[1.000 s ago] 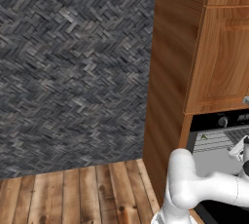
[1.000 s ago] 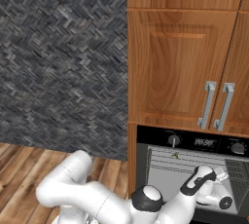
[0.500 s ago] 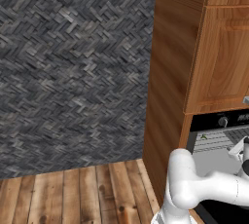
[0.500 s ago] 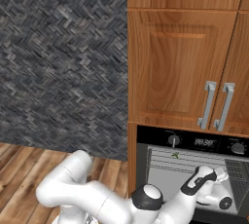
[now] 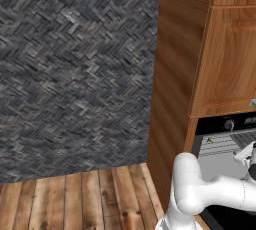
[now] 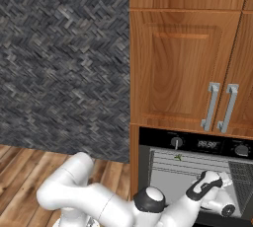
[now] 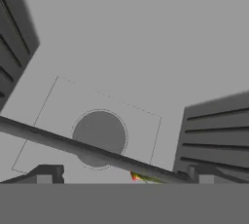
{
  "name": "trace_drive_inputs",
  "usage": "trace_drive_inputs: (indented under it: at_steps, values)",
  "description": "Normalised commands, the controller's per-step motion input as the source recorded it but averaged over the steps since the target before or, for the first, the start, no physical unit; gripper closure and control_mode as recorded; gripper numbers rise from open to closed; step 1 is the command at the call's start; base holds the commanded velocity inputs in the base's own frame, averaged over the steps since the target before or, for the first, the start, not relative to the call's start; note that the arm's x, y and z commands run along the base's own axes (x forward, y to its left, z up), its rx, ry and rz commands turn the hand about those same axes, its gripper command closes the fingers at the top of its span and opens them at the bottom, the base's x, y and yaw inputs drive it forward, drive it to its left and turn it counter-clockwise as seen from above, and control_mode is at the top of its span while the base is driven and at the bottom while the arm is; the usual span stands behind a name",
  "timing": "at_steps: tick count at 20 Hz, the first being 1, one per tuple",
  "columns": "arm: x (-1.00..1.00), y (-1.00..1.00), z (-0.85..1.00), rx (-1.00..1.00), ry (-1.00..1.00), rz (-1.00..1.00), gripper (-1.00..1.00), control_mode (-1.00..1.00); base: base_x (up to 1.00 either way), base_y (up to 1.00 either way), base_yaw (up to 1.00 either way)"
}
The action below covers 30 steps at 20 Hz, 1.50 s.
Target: Take the fish from the oven and place it on the plate on the counter.
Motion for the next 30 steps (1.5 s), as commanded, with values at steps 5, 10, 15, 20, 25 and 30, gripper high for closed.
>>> trace_drive_inputs:
  at_steps: [5, 10, 15, 20, 25, 30]
  values:
    - [0.04, 0.0, -0.56, 0.0, -0.28, 0.0, -1.0, -1.0, 0.0, 0.0, 0.0]
    - [0.0, 0.0, -0.55, -0.02, -0.4, 0.07, -1.0, -1.0, 0.0, 0.0, 0.0]
    - [0.0, 0.0, -0.6, -0.07, -0.34, 0.1, -1.0, -1.0, 0.0, 0.0, 0.0]
    - [0.0, 0.0, -0.56, -0.11, -0.22, 0.07, -1.0, -1.0, 0.0, 0.0, 0.0]
    - [0.0, 0.0, -0.4, -0.21, -0.14, 0.01, -1.0, -1.0, 0.0, 0.0, 0.0]
    - [0.0, 0.0, -0.87, -0.21, 0.0, 0.01, -1.0, -1.0, 0.0, 0.0, 0.0]
